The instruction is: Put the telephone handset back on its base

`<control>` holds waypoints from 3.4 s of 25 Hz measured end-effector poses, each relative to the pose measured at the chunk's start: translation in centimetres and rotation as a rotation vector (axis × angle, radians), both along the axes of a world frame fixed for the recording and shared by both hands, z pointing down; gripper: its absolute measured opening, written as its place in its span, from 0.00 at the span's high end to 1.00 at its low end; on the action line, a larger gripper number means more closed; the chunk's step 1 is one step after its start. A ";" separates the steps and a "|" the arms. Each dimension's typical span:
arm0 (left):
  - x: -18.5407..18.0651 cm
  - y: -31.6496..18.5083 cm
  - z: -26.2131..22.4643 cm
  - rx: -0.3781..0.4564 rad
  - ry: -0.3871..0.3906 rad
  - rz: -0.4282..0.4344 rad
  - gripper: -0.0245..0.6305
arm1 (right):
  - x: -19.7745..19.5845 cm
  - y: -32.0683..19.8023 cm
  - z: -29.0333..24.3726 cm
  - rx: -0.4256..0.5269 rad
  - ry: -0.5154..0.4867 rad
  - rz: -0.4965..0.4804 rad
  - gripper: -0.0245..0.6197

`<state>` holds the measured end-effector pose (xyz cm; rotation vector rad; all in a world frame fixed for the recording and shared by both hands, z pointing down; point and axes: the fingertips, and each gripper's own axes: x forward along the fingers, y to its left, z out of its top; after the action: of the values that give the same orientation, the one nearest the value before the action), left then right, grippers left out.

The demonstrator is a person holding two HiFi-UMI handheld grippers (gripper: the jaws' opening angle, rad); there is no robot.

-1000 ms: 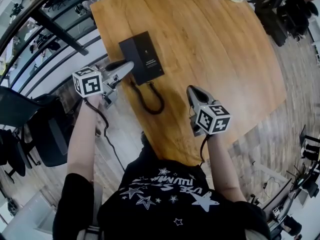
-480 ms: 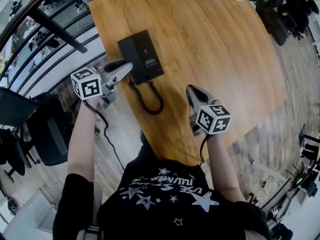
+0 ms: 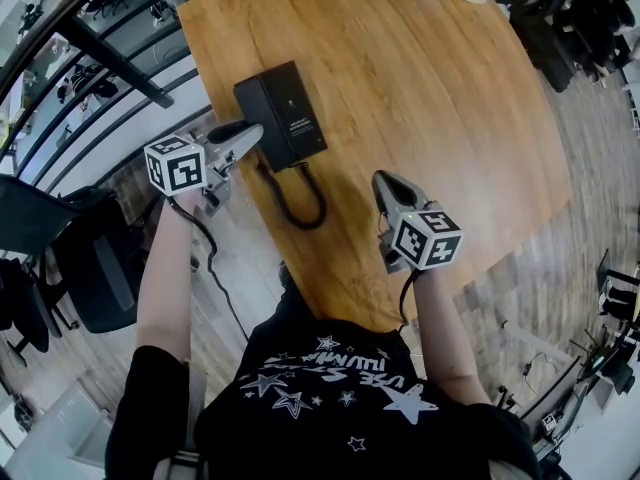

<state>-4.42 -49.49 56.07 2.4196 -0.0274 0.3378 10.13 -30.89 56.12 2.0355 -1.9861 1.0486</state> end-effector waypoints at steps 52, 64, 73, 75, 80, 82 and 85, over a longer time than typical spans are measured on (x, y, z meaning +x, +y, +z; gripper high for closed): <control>-6.5 10.2 -3.4 -0.136 0.022 -0.308 0.56 | -4.9 4.7 -3.6 0.087 -0.014 -0.095 0.96; -7.4 18.2 -8.8 -0.071 0.098 -0.509 0.65 | -3.4 7.3 -5.2 0.133 -0.029 -0.270 0.96; -7.2 26.4 -9.5 -0.068 0.129 -0.659 0.70 | -0.5 11.7 -6.6 0.202 -0.045 -0.356 0.96; -6.0 28.5 -9.5 -0.066 0.141 -0.678 0.70 | 0.9 13.0 -7.0 0.213 -0.038 -0.377 0.96; -3.5 34.3 -9.1 -0.068 0.139 -0.720 0.70 | 3.8 17.3 -7.2 0.217 -0.038 -0.422 0.96; -2.5 36.3 -8.6 -0.057 0.135 -0.727 0.72 | 5.2 18.7 -6.8 0.214 -0.036 -0.409 0.96; -0.7 39.2 -7.8 -0.030 0.122 -0.714 0.75 | 6.6 20.7 -6.3 0.216 -0.032 -0.406 0.96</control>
<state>-5.15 -10.26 48.25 2.2200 -0.7976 -0.1365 16.72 -10.24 49.79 1.5971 -2.4794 0.8139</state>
